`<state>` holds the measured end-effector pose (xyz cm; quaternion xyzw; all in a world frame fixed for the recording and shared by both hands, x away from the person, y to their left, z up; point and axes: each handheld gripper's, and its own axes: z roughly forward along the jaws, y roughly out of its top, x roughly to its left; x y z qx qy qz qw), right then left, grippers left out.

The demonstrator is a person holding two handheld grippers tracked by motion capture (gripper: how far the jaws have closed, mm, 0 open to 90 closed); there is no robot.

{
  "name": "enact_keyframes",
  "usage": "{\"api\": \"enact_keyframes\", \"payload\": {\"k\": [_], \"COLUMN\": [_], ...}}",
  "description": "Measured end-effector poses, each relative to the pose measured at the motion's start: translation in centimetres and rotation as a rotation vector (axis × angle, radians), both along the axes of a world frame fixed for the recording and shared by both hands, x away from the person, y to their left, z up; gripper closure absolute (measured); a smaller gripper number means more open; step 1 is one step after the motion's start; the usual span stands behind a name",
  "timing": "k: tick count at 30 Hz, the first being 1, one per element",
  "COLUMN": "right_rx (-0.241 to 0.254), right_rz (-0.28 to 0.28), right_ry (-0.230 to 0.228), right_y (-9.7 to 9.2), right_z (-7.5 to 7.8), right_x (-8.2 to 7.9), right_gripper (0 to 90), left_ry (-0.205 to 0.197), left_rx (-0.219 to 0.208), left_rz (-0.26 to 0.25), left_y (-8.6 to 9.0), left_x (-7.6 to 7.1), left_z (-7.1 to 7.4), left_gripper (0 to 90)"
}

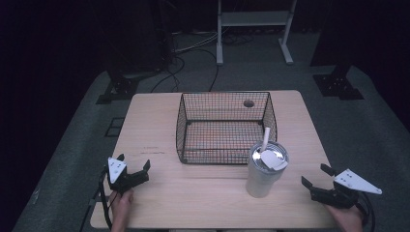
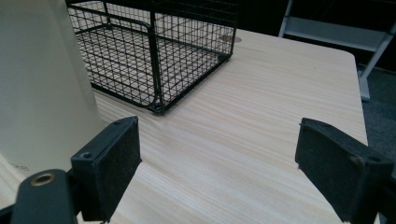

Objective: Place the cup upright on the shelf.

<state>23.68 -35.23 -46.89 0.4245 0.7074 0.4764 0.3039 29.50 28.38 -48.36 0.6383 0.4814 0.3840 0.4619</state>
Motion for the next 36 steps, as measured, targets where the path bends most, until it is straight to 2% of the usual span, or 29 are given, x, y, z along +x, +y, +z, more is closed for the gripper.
{"api": "enact_keyframes", "payload": {"k": [2, 5, 10, 18, 24, 31, 36], "right_rx": [0.001, -0.005, -0.03, -0.049, -0.042, -0.046, -0.029], "right_rz": [0.02, 0.035, 0.09, 0.132, 0.18, 0.228, 0.265], "right_ry": [-0.013, -0.012, -0.008, -0.011, -0.003, -0.024, -0.017], "right_y": [0.1, 0.3, 1.5, 2.9, 3.4, 4.6, 5.5], "right_z": [0.5, 0.7, 1.3, 2.0, 2.7, 3.4, 3.7], "right_x": [-0.2, -0.3, -0.5, -1.1, -1.5, -2.2, -2.4], "right_gripper": [13.3, 13.4, 13.1, 12.0, 12.0, 11.9, 11.9], "left_ry": [-0.002, -0.002, -0.01, -0.014, -0.012, -0.01, -0.011], "left_rx": [0.002, 0.007, 0.003, 0.003, 0.002, -0.001, -0.005], "left_rz": [0.0, -0.002, -0.012, -0.018, -0.014, -0.012, -0.014], "left_y": [-0.1, -0.1, 0.0, -0.1, 0.0, 0.0, 0.0], "left_x": [0.0, 0.0, -0.1, -0.2, -0.1, -0.1, -0.1], "left_z": [0.0, 0.0, 0.0, 0.0, 0.0, 0.0, 0.0], "left_gripper": [0.0, 0.0, 0.0, 0.0, 0.0, 0.0, 0.0]}}
